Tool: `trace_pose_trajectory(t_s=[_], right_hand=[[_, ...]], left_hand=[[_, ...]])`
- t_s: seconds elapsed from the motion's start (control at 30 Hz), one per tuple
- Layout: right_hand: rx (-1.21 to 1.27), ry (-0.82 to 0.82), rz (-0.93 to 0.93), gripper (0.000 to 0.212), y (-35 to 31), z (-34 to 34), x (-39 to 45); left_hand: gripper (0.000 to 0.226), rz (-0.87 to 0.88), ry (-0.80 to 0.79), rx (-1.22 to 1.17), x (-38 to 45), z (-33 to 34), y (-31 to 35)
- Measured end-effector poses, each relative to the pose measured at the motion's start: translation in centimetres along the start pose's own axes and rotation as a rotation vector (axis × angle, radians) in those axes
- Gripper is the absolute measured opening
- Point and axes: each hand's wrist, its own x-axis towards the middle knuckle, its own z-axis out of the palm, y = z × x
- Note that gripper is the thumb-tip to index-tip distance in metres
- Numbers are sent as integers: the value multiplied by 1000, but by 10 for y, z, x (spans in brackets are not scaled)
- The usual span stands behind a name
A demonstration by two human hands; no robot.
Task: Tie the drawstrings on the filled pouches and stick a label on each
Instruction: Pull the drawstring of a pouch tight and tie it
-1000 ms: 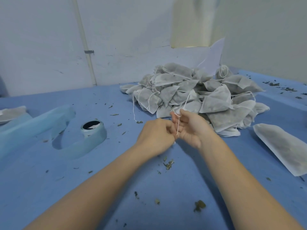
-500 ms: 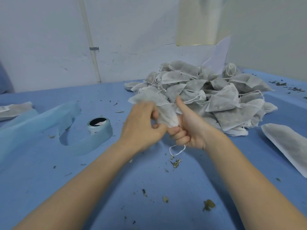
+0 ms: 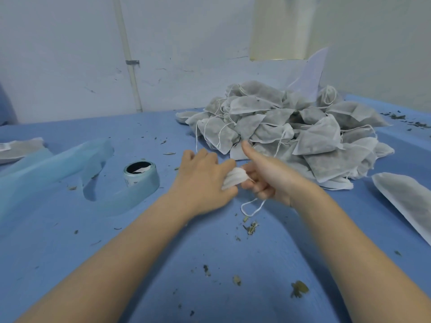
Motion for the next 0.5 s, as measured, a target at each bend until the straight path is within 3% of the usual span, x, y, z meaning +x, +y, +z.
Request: trace_pose_trajectory(t_s=[0.13, 0.3, 0.43, 0.5], right_hand=[[44, 206, -74, 40, 1, 3, 5], [81, 171, -242, 31, 2, 13, 4], [-52, 350, -334, 26, 8, 6, 6], [-131, 452, -382, 33, 10, 2, 7]], left_hand=[[41, -116, -36, -88, 2, 1, 2], [51, -103, -8, -715, 4, -2, 11], [44, -72, 10, -594, -1, 1, 8], [30, -43, 68, -545, -2, 1, 4]])
